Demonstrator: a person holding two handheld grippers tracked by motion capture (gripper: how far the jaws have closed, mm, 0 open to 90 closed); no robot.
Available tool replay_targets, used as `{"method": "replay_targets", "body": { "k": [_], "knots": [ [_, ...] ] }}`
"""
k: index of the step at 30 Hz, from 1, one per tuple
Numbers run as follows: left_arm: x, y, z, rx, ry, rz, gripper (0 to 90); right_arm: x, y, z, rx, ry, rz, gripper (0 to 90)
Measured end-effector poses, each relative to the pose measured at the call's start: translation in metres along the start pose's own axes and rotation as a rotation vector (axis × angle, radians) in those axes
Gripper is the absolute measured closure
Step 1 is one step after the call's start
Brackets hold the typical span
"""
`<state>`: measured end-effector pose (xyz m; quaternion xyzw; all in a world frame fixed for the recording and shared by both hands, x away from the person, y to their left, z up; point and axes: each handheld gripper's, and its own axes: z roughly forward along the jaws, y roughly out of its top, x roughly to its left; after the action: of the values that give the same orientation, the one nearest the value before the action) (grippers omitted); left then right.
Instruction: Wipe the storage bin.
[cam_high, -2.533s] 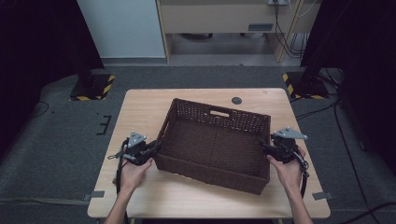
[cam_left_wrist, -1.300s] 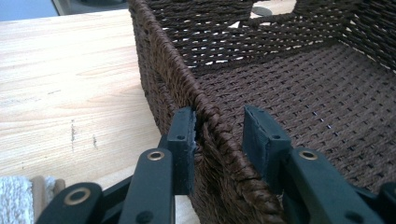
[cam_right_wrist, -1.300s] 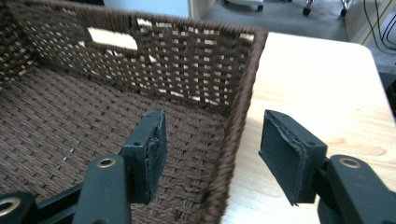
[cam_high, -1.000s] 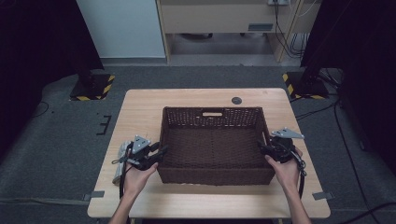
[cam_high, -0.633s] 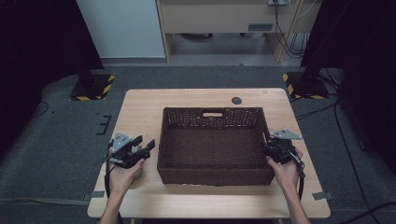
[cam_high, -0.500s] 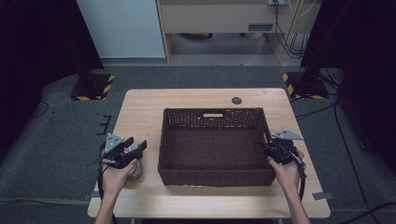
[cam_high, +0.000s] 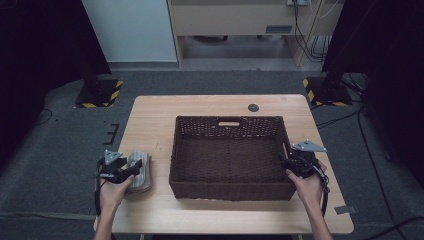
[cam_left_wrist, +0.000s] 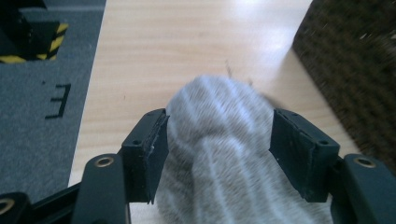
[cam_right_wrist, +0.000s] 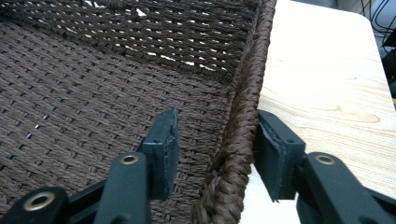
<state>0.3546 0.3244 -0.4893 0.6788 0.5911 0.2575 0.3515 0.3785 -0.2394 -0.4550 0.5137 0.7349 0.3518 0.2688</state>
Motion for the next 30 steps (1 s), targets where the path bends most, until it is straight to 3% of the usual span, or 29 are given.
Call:
{"method": "replay_targets", "body": {
  "k": [6,11,15,18,22,26,30],
  "knots": [
    [0.002,-0.007,0.010,0.023,-0.024,-0.015,36.3,0.001,0.002,-0.001,-0.015,0.009,-0.002,47.4],
    [-0.007,-0.012,0.021,0.069,-0.050,0.011,36.1,0.001,0.004,-0.002,-0.026,0.017,0.005,44.7],
    [-0.013,-0.013,0.025,0.091,-0.043,0.025,36.7,0.000,0.005,-0.004,-0.038,0.018,0.008,44.1],
    [-0.014,-0.012,0.025,0.110,-0.047,0.019,42.6,0.000,0.006,-0.005,-0.045,0.024,0.016,44.4],
    [-0.013,-0.009,0.024,0.126,-0.050,0.000,56.7,-0.001,0.006,-0.006,-0.037,0.031,0.017,46.1],
    [-0.012,-0.004,0.016,0.111,-0.064,-0.038,63.5,-0.002,0.005,-0.005,-0.027,0.033,0.017,47.5],
    [-0.014,0.007,0.000,0.023,-0.073,-0.033,64.2,-0.002,0.005,-0.004,-0.022,0.035,0.014,49.7]
  ]
}}
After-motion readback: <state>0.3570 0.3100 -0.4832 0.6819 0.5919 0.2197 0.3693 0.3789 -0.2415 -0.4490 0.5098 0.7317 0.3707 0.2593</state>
